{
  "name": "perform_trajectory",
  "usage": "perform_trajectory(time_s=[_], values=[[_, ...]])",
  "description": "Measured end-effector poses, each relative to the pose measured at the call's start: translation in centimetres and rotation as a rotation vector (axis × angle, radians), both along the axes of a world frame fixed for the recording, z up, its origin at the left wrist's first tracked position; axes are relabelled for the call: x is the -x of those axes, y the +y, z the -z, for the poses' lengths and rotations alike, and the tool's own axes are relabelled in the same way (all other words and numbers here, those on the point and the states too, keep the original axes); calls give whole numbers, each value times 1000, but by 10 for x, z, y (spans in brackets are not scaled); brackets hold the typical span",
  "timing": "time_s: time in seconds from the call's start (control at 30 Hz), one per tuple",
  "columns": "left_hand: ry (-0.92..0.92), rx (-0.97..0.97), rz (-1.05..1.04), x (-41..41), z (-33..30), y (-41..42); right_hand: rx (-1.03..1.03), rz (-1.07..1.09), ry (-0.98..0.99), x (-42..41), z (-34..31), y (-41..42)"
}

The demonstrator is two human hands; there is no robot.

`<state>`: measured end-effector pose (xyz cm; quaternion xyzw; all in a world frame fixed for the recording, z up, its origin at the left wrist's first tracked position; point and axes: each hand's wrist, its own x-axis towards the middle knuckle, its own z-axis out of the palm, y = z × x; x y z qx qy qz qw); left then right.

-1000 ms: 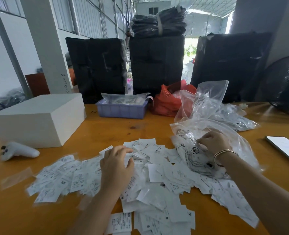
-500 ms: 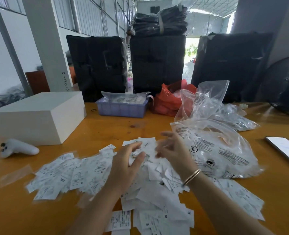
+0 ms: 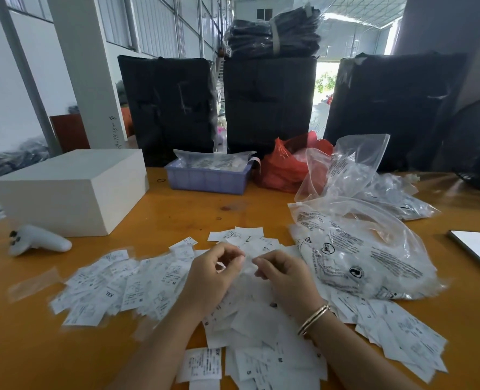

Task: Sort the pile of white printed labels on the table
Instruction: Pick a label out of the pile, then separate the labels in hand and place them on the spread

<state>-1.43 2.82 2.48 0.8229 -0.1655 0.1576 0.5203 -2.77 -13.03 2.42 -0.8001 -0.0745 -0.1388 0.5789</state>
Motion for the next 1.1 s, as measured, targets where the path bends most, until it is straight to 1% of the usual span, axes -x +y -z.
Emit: perform_trajectory(time_s=[0.1,0.17,0.23,0.3,0.4,0.47,0.53,0.63,0.73,0.8,0.9,1.0,1.1], values=[[61,11,80,1,1,-1,49,-38,-19,-1,1,1],[43,-26,80,1,1,-3,71,-49,-32,-2,2,1],[18,-13,49,0,2,-4,60,-45,-46,-2,2,1],[9,40,7,-2,1,-2,22,-3,-86,-2,1,0],[15,103,-72,-3,0,1,-21,152,-156,-5,0,-9],[38,147,-113,-3,-1,2,66,246,-158,-9,1,-16],[64,193,-142,-3,0,2,235,270,-131,-12,5,-20],[94,248,-155,-4,1,2,492,222,-23,-17,14,-23],[83,261,-125,-4,1,2,752,144,89,-20,17,-21],[59,241,-131,-4,2,0,863,123,112,-22,17,-18],[68,228,-154,-6,4,-1,896,140,98,-23,15,-16],[129,319,-149,-6,4,-1,896,157,54,-23,14,-14],[128,330,-182,-6,2,0,784,161,28,-25,15,-13]])
